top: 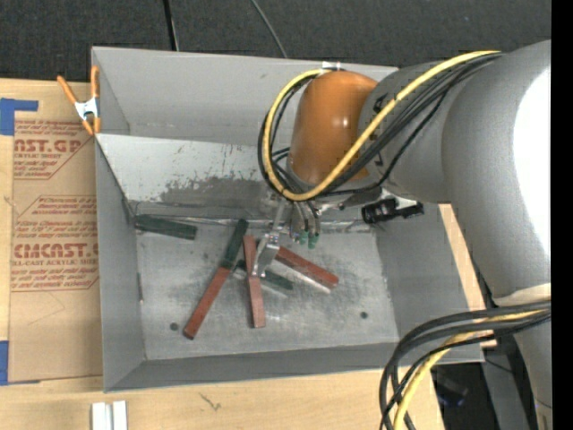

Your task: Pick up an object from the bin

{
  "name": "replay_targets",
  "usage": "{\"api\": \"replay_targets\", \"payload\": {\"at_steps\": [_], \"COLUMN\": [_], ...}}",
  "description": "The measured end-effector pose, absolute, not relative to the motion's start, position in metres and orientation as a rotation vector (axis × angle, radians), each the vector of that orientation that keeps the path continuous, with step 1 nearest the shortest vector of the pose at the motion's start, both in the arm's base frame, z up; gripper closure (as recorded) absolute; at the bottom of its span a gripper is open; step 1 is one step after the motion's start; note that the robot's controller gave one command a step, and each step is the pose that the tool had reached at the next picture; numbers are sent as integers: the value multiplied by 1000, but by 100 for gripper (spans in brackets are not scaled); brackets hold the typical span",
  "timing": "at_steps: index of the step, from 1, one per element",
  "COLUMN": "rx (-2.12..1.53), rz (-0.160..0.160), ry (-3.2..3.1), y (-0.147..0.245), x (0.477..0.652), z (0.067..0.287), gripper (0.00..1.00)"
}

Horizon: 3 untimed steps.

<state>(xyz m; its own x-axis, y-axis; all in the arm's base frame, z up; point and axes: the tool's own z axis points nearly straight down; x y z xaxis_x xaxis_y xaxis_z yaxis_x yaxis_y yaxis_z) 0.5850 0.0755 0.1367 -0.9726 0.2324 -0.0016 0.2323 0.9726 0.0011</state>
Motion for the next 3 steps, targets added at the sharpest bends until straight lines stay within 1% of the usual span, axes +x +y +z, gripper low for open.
{"api": "replay_targets", "payload": {"at_steps": [1, 2, 3], "rx": [394, 387, 388], "rz": [14, 14, 14], "ry": [3126, 3117, 3117], "y": [80, 81, 81], "x": [587, 588, 588], "z": [87, 96, 96], "gripper": [0, 100, 100]}}
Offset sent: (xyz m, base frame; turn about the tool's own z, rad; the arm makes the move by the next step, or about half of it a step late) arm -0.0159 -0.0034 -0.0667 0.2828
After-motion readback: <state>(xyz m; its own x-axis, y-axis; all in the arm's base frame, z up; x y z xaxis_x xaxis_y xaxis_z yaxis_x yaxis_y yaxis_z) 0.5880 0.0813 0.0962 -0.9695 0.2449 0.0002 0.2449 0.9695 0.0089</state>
